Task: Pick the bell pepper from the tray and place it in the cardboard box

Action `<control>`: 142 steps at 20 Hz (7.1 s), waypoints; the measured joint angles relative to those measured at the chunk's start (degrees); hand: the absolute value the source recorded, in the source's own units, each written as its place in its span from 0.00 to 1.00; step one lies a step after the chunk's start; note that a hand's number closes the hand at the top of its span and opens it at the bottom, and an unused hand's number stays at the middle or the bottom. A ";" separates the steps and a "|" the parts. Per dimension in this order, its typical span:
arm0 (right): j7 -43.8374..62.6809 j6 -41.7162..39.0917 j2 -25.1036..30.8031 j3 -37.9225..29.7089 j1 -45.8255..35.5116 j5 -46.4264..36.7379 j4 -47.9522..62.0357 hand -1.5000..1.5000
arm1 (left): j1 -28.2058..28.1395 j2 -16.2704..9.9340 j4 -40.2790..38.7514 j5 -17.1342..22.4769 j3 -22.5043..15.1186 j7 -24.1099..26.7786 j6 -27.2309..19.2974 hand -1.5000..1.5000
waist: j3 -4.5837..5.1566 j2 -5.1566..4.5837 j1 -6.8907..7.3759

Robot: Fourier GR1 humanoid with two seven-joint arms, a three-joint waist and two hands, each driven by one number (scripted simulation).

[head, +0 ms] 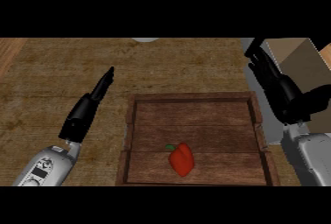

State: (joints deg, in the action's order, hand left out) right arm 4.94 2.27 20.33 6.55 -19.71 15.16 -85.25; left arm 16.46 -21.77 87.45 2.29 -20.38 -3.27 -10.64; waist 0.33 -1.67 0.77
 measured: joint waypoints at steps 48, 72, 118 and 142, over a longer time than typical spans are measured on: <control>42.57 -48.55 -4.34 42.90 -21.88 -33.94 -30.76 0.00 | -4.03 -2.35 -0.12 0.47 10.20 8.23 12.69 0.50 | -0.28 1.88 -0.81; 33.20 -49.47 -8.50 46.28 -14.96 -60.37 -19.45 0.00 | -2.89 1.51 0.48 -3.25 14.85 6.38 17.27 0.50 | -0.34 1.66 -0.63; 29.22 -11.99 -19.39 5.52 -22.17 -80.47 21.61 1.00 | -1.42 6.72 1.47 -8.05 18.92 6.56 23.15 0.50 | -0.44 -0.06 2.57; 51.01 13.89 -8.55 -10.92 -47.44 -92.05 41.47 1.00 | -3.25 6.70 -0.30 -9.01 20.48 7.65 23.23 0.50 | -0.32 1.48 -0.17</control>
State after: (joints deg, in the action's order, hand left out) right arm 55.95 16.17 11.78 -4.37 -67.15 -76.89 -43.78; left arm 13.21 -15.07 87.15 -6.72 0.11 4.38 12.59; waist 0.02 -0.19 0.60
